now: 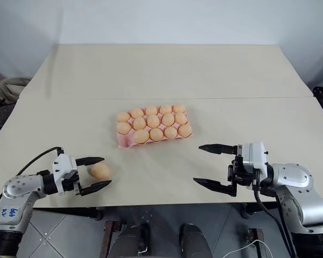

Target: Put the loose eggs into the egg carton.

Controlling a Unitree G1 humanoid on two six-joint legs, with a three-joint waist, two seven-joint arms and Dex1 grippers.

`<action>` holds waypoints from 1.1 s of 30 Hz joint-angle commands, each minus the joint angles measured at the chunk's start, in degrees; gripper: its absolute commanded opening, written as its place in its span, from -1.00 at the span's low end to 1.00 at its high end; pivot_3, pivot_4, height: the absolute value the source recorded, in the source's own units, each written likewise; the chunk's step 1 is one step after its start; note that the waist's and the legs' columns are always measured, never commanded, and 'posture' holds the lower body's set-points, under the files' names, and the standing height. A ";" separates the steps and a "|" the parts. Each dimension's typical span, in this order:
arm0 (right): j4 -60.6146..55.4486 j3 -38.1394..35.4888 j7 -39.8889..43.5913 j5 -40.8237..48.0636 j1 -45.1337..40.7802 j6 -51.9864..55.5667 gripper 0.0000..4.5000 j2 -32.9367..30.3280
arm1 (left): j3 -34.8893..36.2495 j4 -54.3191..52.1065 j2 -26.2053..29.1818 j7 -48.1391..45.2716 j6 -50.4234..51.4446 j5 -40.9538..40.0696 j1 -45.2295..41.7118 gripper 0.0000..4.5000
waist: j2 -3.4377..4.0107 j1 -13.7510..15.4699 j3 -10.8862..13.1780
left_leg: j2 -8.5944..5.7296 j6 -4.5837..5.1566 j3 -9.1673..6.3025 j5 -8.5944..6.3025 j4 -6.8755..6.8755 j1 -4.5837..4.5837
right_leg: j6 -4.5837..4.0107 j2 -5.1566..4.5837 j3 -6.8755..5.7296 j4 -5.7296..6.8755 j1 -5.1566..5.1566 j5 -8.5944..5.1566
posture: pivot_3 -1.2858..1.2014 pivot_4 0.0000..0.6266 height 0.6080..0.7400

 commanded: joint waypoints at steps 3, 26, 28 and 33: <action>-2.67 -1.21 -1.21 1.46 0.48 0.29 1.00 -0.03 | 0.61 0.91 -1.41 -0.18 -1.74 -1.44 -1.36 0.32 | 0.00 0.03 0.00 | 0.00 0.01 -0.01 0.01 0.07 0.00 | 0.03 0.00 0.00 0.03 0.02 0.01 | 0.03 -0.52 1.00; -7.36 -7.22 -7.41 4.47 5.44 -0.30 1.00 2.40 | -9.87 17.30 -9.82 9.45 4.10 6.06 -30.26 0.08 | -0.05 0.24 0.01 | -0.07 0.49 0.02 0.26 0.81 -0.01 | 0.36 0.08 0.07 0.55 0.16 0.20 | 0.03 -0.52 1.00; -8.06 -8.58 -10.46 5.72 6.93 1.64 1.00 2.89 | -10.14 20.27 -10.35 9.72 2.73 7.01 -31.51 0.08 | -0.05 0.33 0.01 | -0.06 0.51 0.00 0.27 0.85 -0.02 | 0.34 0.08 0.06 0.59 0.14 0.19 | 0.03 -0.52 1.00; -7.71 -11.23 -11.31 6.57 10.30 1.17 1.00 2.89 | -10.43 21.89 -11.74 8.36 2.98 6.35 -32.32 0.23 | -0.06 0.37 0.00 | -0.10 0.37 0.00 0.15 0.91 -0.03 | 0.38 -0.01 0.09 0.60 0.19 0.21 | 0.03 -0.52 1.00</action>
